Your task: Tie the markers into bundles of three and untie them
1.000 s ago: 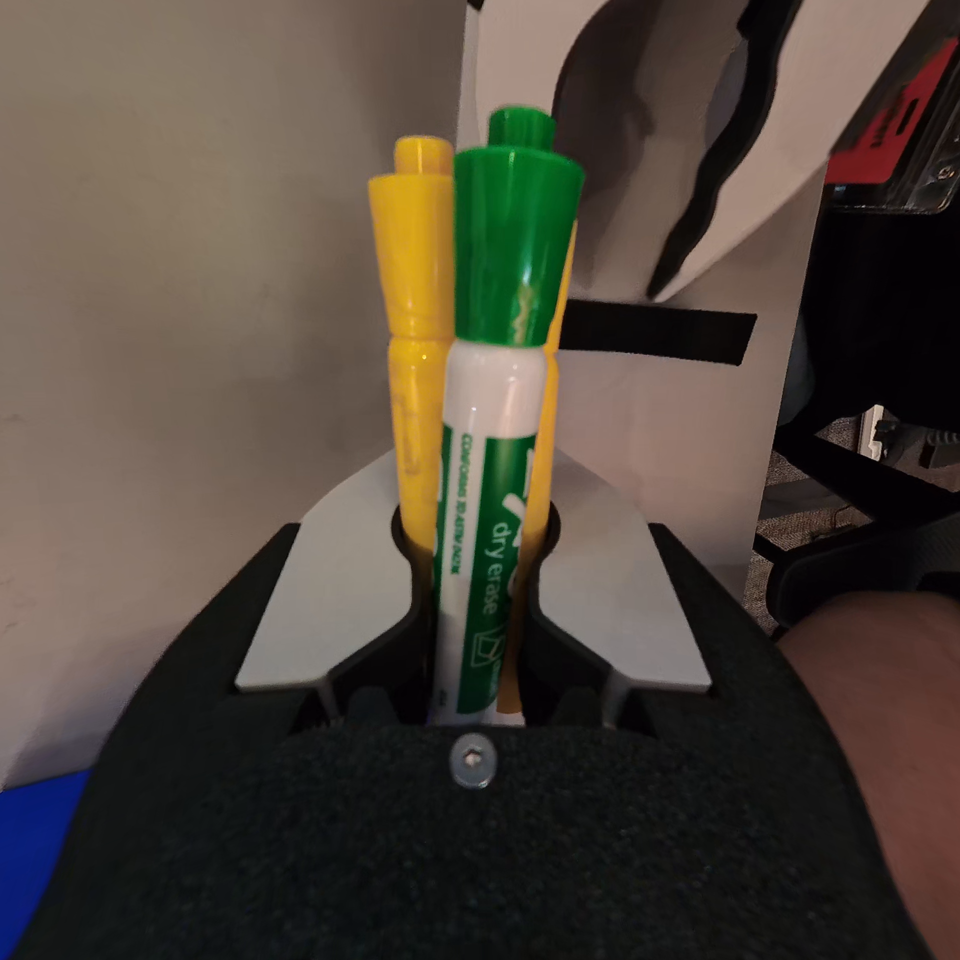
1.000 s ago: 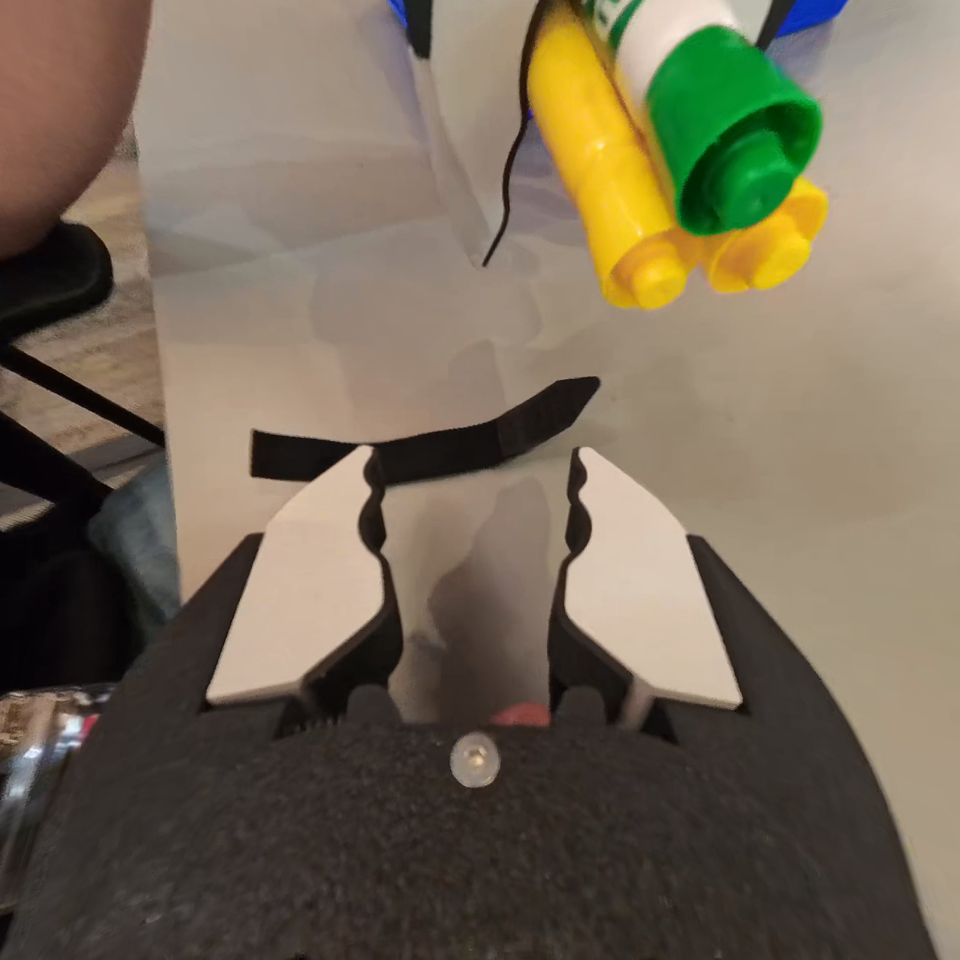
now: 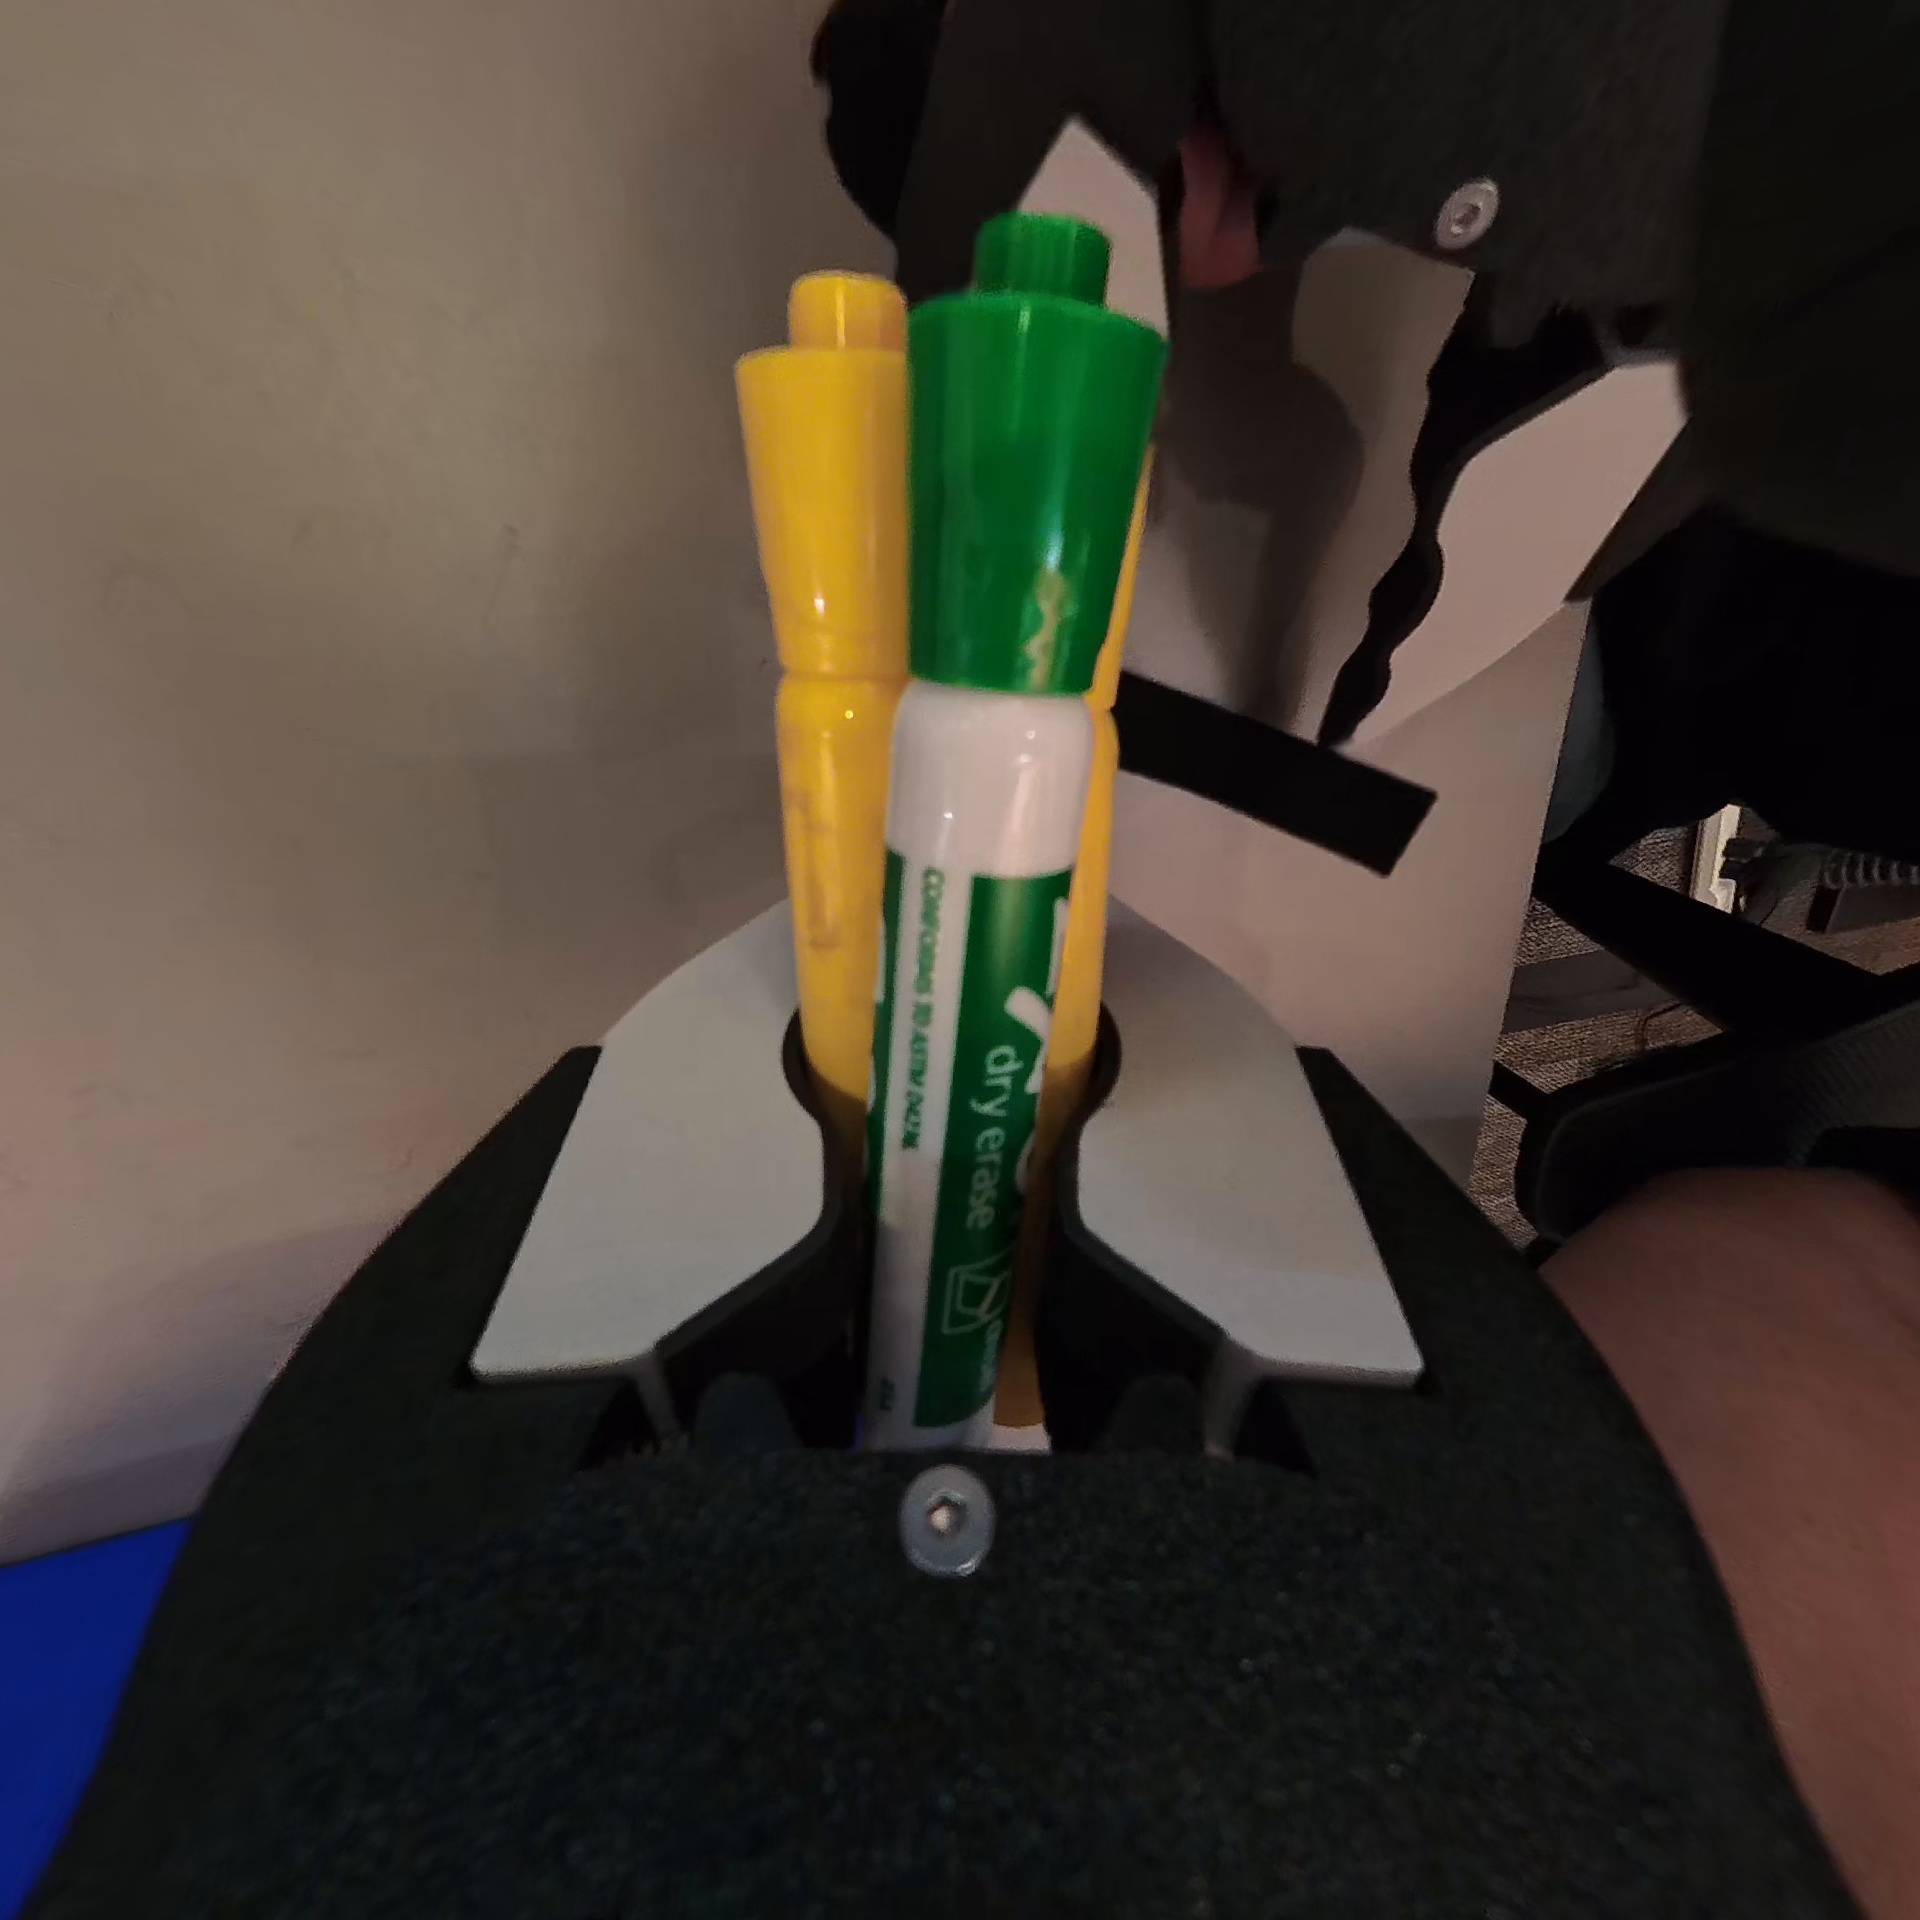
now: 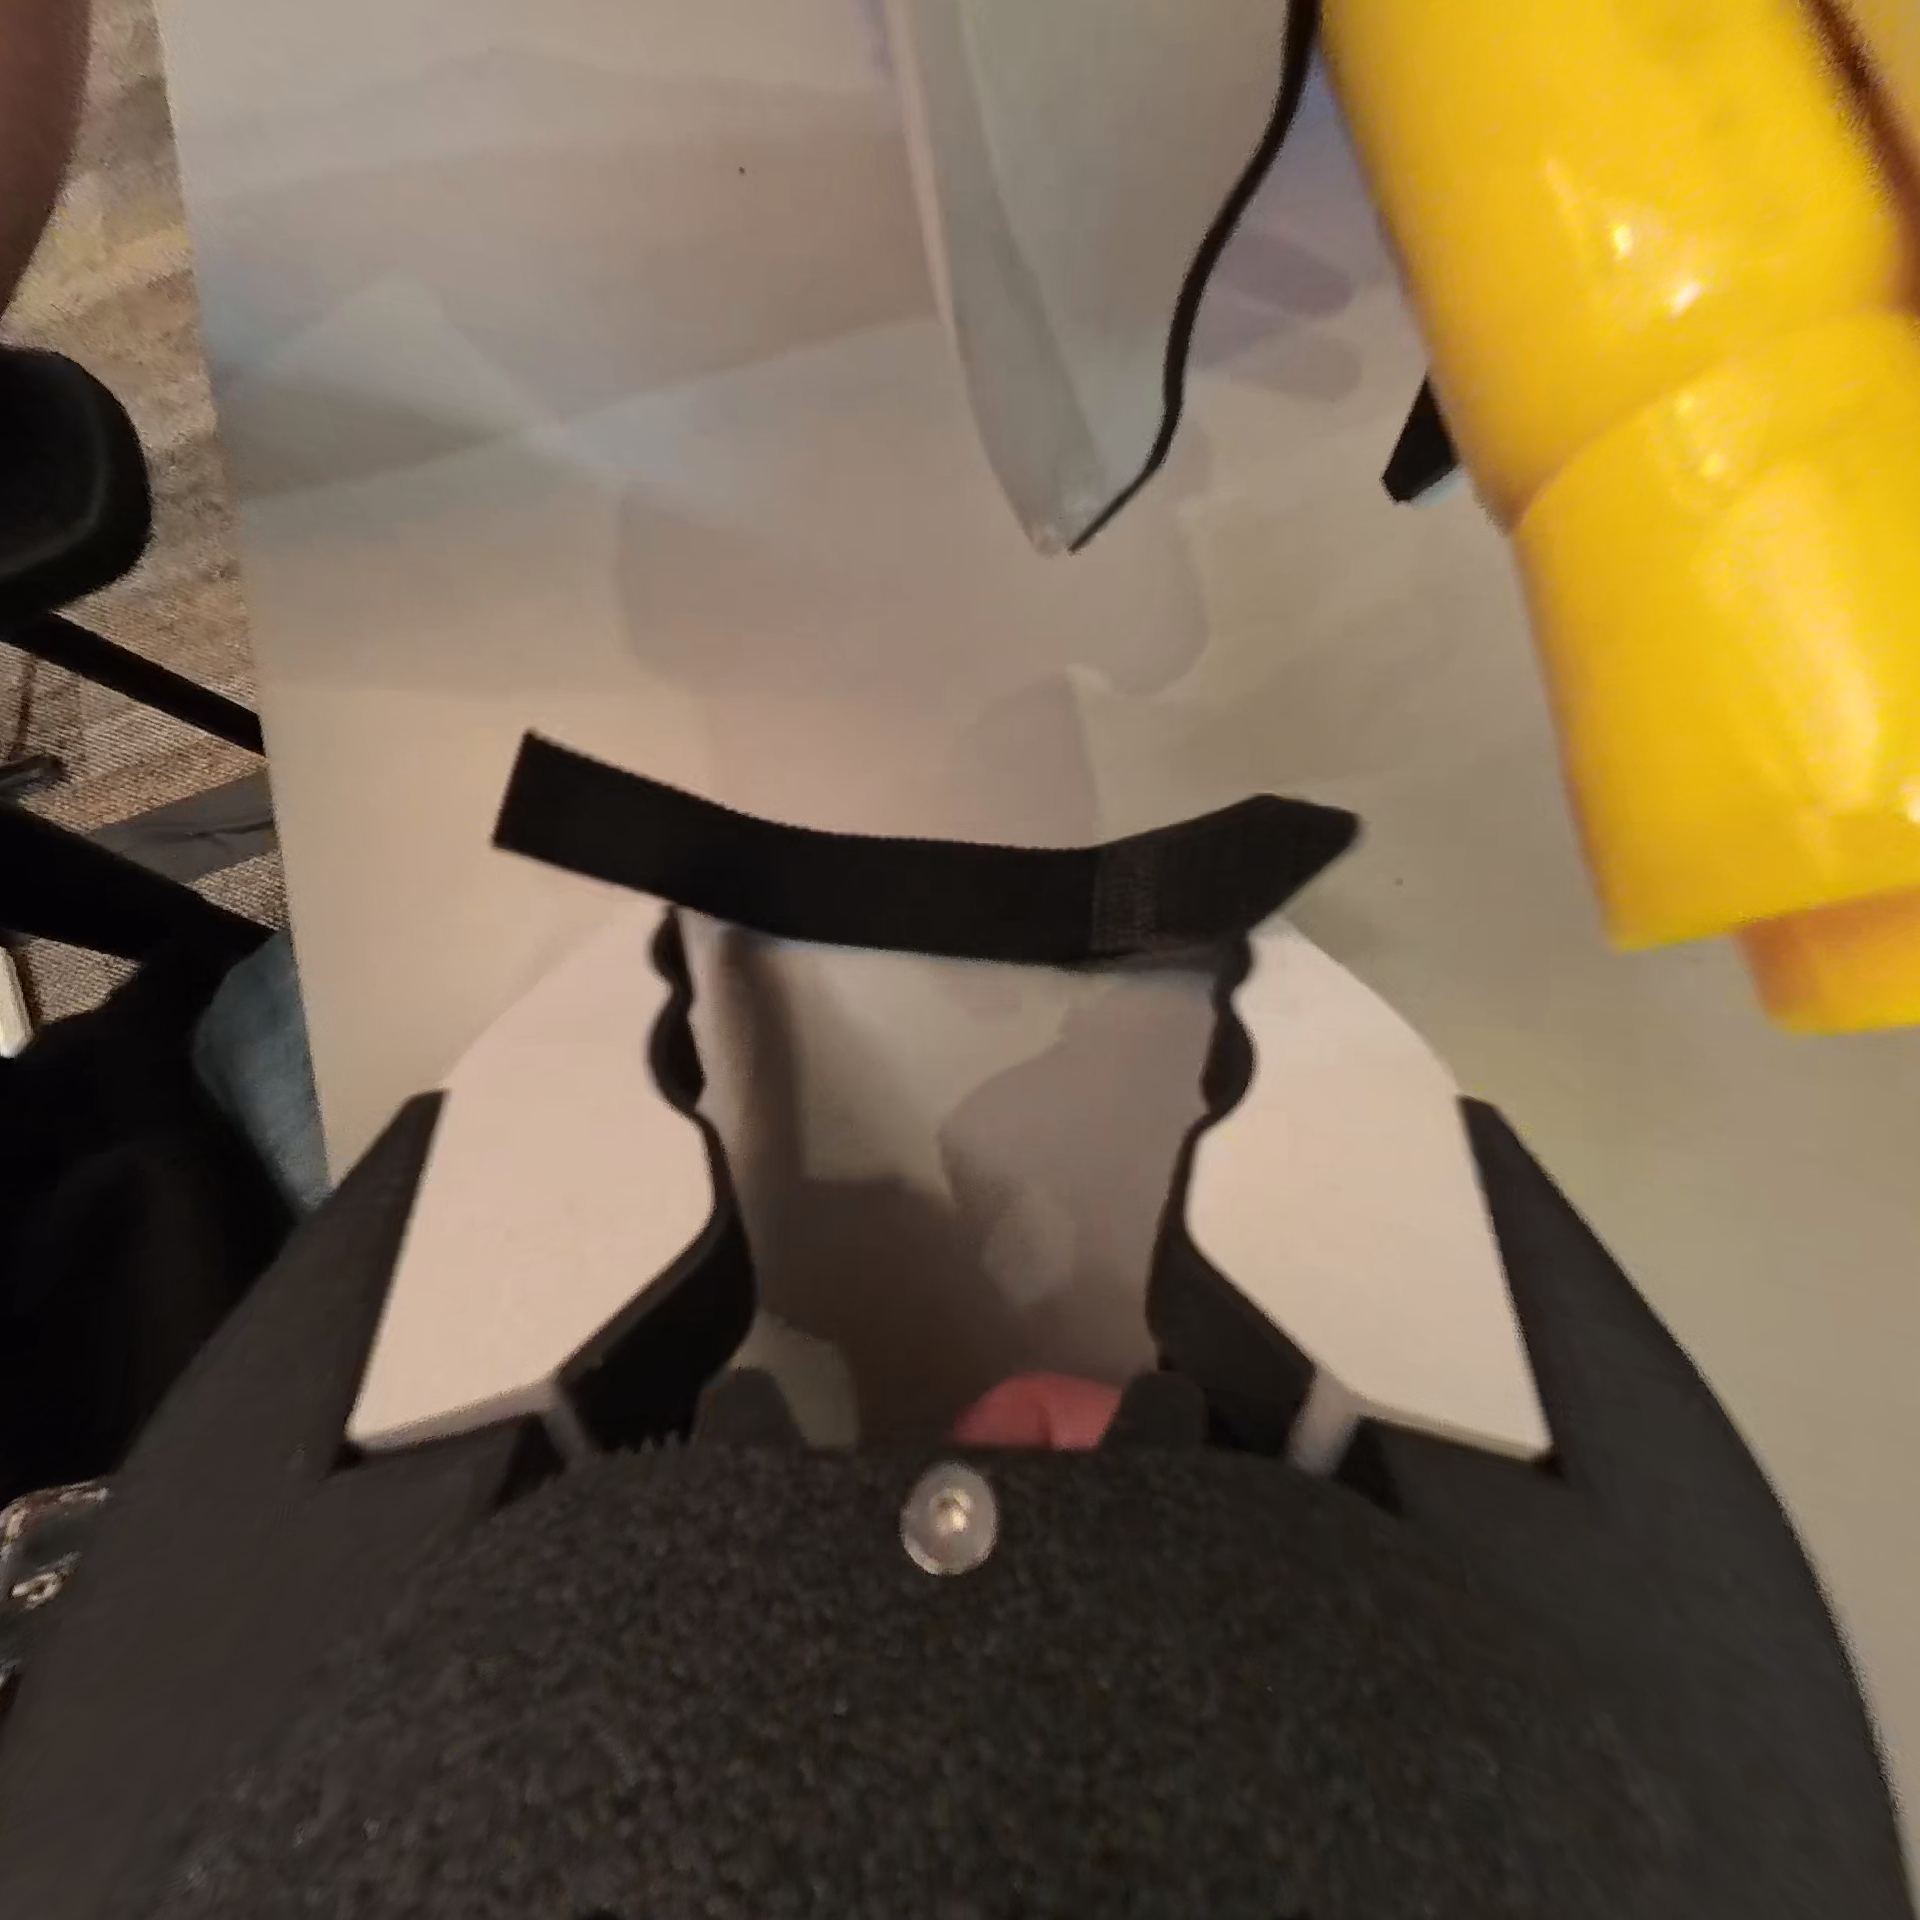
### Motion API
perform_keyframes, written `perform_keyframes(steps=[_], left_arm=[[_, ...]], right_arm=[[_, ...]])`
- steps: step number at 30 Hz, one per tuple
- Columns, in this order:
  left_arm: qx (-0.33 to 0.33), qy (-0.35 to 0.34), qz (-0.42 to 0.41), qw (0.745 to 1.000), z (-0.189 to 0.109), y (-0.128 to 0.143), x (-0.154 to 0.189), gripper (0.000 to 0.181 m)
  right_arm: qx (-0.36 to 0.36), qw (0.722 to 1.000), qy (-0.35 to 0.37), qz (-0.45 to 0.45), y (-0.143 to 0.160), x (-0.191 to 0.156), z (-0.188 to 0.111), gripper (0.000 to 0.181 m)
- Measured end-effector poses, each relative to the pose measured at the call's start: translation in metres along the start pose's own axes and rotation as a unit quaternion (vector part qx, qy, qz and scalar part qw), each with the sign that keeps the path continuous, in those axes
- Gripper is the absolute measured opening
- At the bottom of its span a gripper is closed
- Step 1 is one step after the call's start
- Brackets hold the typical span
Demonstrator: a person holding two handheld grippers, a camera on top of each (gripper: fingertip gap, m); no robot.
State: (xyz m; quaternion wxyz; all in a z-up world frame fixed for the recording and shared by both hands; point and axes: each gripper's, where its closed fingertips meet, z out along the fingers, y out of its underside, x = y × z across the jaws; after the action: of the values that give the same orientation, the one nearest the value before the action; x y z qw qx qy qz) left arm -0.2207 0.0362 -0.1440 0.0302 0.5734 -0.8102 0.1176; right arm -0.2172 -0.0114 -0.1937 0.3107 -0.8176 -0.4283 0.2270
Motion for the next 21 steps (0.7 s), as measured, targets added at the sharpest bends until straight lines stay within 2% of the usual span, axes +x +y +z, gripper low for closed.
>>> perform_keyframes(steps=[2,7,10,13,15,17,21], left_arm=[[0.001,0.000,0.000,1.000,0.000,0.000,0.000,0.041],[0.005,-0.002,-0.002,1.000,-0.002,0.001,0.000,0.041],[0.005,-0.003,-0.004,1.000,-0.003,0.002,-0.001,0.041],[0.007,-0.004,-0.005,1.000,-0.003,0.002,-0.001,0.041],[0.007,-0.003,-0.006,1.000,-0.003,0.003,-0.001,0.041],[0.008,-0.003,-0.004,1.000,-0.003,0.002,-0.001,0.041],[0.005,-0.003,0.001,1.000,-0.002,0.002,0.000,0.041]], right_arm=[[0.013,1.000,-0.017,0.003,-0.005,-0.005,0.000,0.072],[0.022,1.000,-0.014,0.005,-0.007,-0.003,-0.002,0.072],[0.024,1.000,0.005,0.010,-0.007,-0.002,-0.007,0.080],[0.042,0.997,0.054,0.027,-0.009,-0.006,-0.023,0.093],[0.062,0.991,0.105,0.047,-0.011,-0.016,-0.030,0.112],[0.059,0.986,0.144,0.064,-0.007,-0.032,-0.024,0.130],[0.075,0.975,0.194,0.080,-0.015,-0.039,-0.015,0.131]])
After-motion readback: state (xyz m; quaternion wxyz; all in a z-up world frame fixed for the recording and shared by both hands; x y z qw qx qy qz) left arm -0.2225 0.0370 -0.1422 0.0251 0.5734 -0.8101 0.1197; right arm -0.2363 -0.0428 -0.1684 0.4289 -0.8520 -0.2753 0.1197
